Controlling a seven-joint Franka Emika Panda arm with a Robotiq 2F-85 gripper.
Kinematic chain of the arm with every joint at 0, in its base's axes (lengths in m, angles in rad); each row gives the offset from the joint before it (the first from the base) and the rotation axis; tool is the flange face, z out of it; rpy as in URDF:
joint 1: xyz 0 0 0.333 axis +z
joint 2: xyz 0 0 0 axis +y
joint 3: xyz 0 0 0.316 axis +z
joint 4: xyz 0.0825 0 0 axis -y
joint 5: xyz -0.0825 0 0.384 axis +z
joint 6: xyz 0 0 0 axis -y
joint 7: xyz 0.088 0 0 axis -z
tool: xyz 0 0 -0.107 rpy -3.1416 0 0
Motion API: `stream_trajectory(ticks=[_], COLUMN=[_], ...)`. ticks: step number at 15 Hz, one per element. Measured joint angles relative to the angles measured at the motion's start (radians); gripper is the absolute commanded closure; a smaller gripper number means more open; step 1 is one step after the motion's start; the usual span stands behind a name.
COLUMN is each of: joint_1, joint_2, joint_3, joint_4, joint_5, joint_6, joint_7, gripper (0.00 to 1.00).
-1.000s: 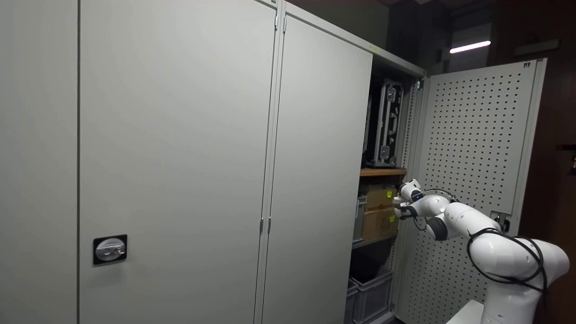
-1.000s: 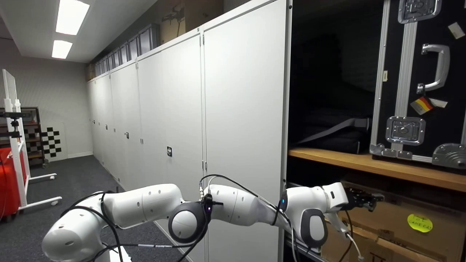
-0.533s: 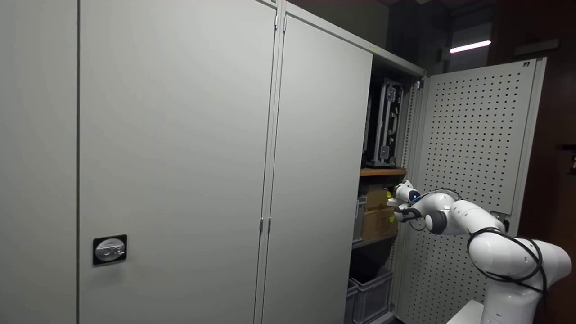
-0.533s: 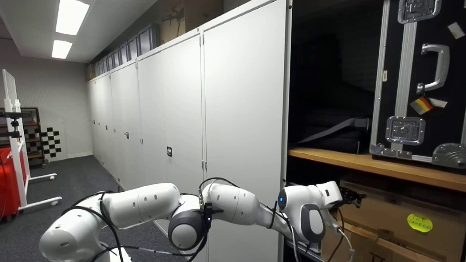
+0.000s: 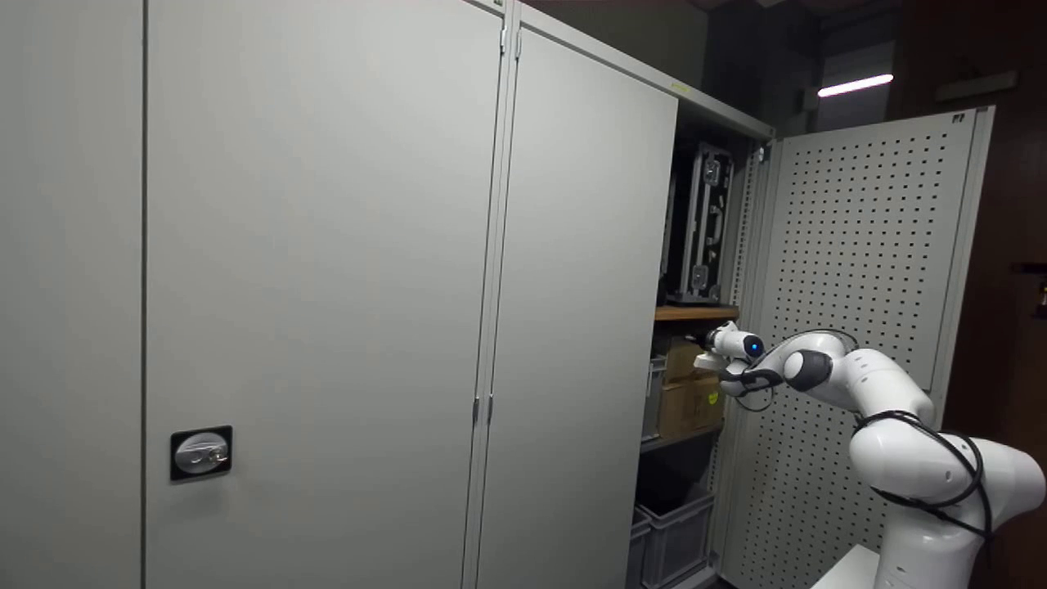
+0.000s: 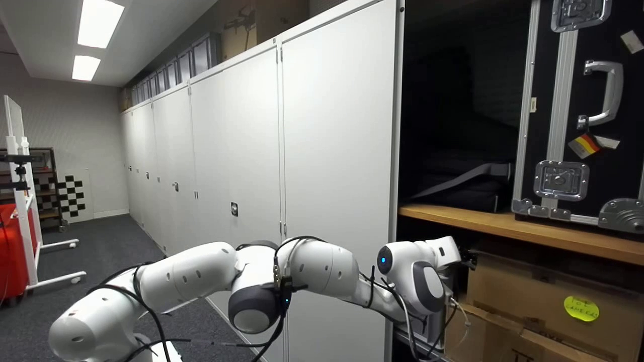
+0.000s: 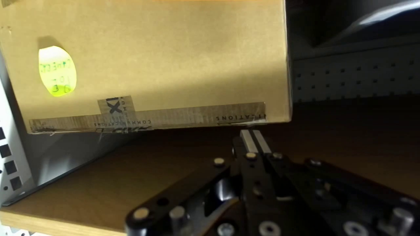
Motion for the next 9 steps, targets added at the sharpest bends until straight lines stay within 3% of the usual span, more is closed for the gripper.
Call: stream_trajectory(ticks=[4, 9], joint_1=[-0.129, -0.336], joint_2=[-0.093, -0.189], joint_3=[0.115, 0.337], joint_4=[-0.138, -0.338], joint_5=[-0.305, -0.741], joint_6=[0.0, 0.001], joint_7=[0.264, 0.587], gripper=[1.0, 1.0])
